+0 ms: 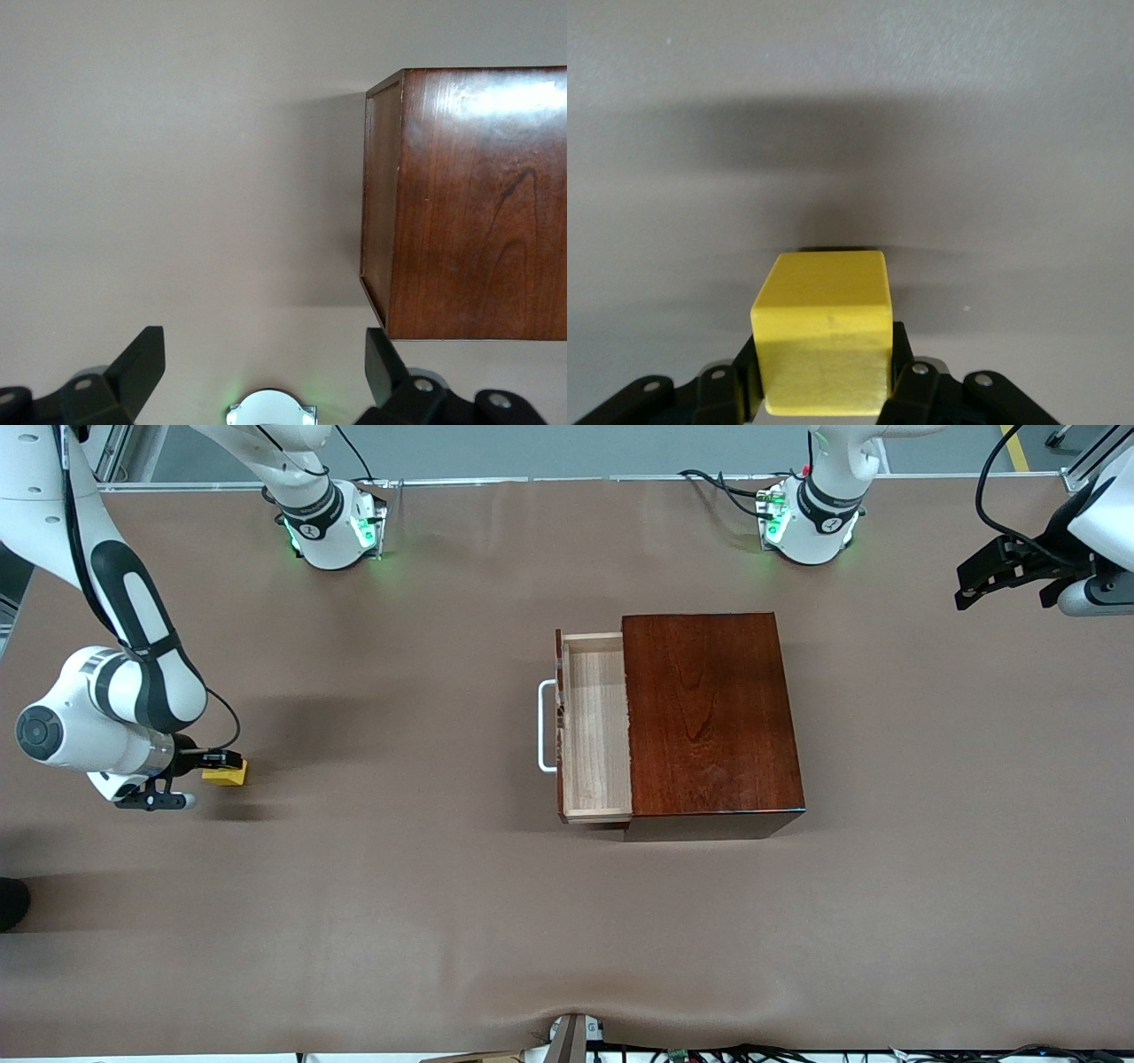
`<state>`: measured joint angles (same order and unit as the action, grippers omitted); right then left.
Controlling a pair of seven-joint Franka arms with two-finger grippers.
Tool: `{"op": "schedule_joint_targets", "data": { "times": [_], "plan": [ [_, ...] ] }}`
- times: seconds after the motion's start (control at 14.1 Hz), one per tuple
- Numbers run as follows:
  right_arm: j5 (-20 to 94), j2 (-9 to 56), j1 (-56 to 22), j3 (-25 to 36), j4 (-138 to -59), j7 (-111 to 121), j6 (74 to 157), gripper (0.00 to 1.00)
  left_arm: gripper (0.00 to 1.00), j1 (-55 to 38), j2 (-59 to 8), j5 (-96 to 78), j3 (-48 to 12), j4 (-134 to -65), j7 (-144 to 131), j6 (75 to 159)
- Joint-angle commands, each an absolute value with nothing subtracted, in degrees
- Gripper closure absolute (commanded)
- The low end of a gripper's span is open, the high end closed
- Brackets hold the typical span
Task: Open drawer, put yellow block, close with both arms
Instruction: 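Lift the yellow cube and carry it over the open drawer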
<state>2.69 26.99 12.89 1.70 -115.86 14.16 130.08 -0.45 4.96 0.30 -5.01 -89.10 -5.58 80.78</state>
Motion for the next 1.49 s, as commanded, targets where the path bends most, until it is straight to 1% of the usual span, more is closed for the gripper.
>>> {"op": "schedule_joint_targets", "data": {
  "times": [0.0,0.14,0.35,0.5,0.71,0.92,1.21,1.42],
  "plan": [
    [6.7,23.7,13.4,0.7,-115.6,13.6,124.4,1.0,0.0,0.3,6.0,1.3,-5.1,-90.3,-5.1,81.7],
    [9.4,23.1,13.4,0.7,-114.5,11.3,120.3,1.0,0.0,0.7,5.9,1.2,-5.1,-90.3,-5.1,81.7],
    [9.8,21.2,12.2,0.5,-112.3,4.1,114.4,1.0,0.0,0.6,5.9,1.3,-5.1,-90.3,-5.1,81.7],
    [9.8,17.4,10.5,0.5,-112.2,-3.1,112.1,1.0,0.0,0.6,5.9,1.2,-5.1,-90.3,-5.1,81.7],
    [9.8,11.7,6.6,0.6,-110.9,-15.0,106.4,1.0,0.0,0.6,5.9,1.2,-5.1,-90.3,-5.2,81.7],
    [9.8,7.5,3.9,0.6,-110.6,-21.9,103.1,1.0,0.0,0.6,5.9,1.2,-5.1,-90.3,-5.2,81.7],
    [9.8,5.5,-0.7,0.5,-105.2,-36.7,93.4,1.0,0.0,0.6,5.9,1.2,-5.2,-90.3,-5.2,82.0],
    [9.8,5.5,-6.2,0.5,-100.6,-47.3,89.2,1.0,0.0,0.5,5.9,1.3,-5.2,-90.3,-5.2,82.2]
  ]
}}
